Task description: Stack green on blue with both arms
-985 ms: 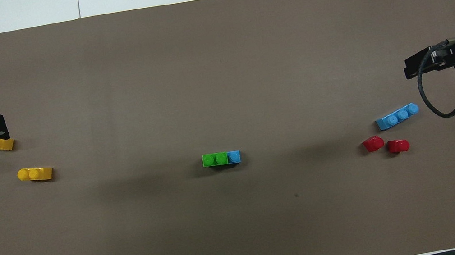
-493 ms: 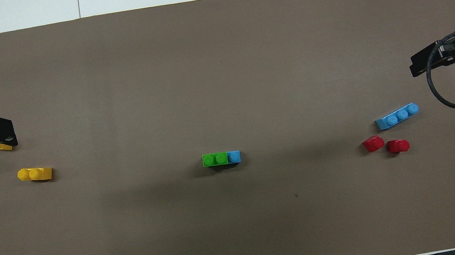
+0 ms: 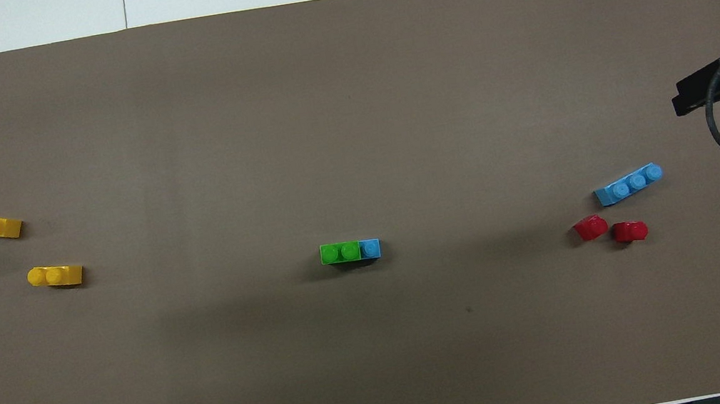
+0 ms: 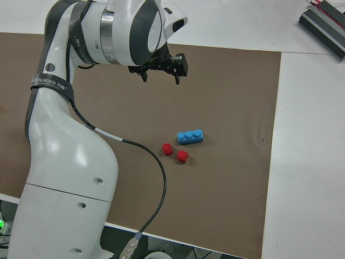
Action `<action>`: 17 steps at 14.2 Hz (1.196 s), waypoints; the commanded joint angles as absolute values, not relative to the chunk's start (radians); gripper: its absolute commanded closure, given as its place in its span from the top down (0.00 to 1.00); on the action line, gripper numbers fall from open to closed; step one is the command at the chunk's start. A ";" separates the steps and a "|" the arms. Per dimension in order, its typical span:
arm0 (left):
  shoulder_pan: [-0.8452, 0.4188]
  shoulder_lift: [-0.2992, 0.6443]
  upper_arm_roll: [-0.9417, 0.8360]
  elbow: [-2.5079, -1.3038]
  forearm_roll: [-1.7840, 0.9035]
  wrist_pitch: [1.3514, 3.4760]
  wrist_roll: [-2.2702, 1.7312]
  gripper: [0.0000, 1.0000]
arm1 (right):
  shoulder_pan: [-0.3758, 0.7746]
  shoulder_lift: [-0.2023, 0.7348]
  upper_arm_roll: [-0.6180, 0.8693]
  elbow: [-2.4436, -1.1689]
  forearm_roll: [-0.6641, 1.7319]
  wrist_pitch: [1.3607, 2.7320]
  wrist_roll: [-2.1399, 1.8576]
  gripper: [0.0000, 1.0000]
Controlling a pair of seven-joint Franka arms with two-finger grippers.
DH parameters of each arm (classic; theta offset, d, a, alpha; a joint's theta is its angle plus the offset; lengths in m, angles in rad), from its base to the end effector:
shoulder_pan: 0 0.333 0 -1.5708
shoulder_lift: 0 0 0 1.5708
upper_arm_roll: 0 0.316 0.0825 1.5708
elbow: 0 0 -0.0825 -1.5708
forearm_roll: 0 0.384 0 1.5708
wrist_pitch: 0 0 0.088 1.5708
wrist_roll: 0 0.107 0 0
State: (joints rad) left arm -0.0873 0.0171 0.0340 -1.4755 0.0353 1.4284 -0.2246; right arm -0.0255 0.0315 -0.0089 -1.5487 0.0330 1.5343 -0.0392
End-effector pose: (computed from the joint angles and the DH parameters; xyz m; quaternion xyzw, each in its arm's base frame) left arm 0.5447 -0.0251 0.6474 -0.9955 -0.0874 0.0293 0.0221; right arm 0.5600 -0.0156 0.6143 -0.9996 -0.0026 0.0223 0.0172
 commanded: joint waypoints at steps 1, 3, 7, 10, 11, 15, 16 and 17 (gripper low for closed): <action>-0.095 -0.029 0.038 -1.491 0.014 1.399 -0.210 1.00 | -0.064 -0.011 0.012 -1.597 0.029 1.534 -0.015 1.00; -0.097 -0.081 0.037 -1.555 0.014 1.404 -0.213 1.00 | -0.084 -0.011 0.015 -1.597 0.014 1.535 -0.015 1.00; -0.092 -0.104 0.035 -1.607 0.014 1.469 -0.181 1.00 | -0.091 -0.012 0.023 -1.598 0.000 1.536 -0.014 1.00; -0.080 -0.106 0.035 -1.638 0.014 1.540 -0.170 1.00 | -0.089 -0.011 0.023 -1.598 -0.018 1.537 -0.017 1.00; -0.080 -0.109 0.031 -1.641 0.012 1.534 -0.170 1.00 | -0.089 -0.011 0.025 -1.598 -0.020 1.537 -0.018 1.00; -0.080 -0.103 0.020 -1.620 0.009 1.473 -0.170 1.00 | -0.069 0.023 0.026 -1.589 -0.020 1.536 -0.017 1.00; -0.080 -0.100 0.020 -1.605 0.008 1.450 -0.170 1.00 | -0.068 0.025 0.026 -1.589 -0.020 1.536 -0.015 1.00; -0.078 -0.095 0.020 -1.585 -0.012 1.419 -0.170 1.00 | -0.066 0.025 0.026 -1.591 -0.020 1.534 -0.014 1.00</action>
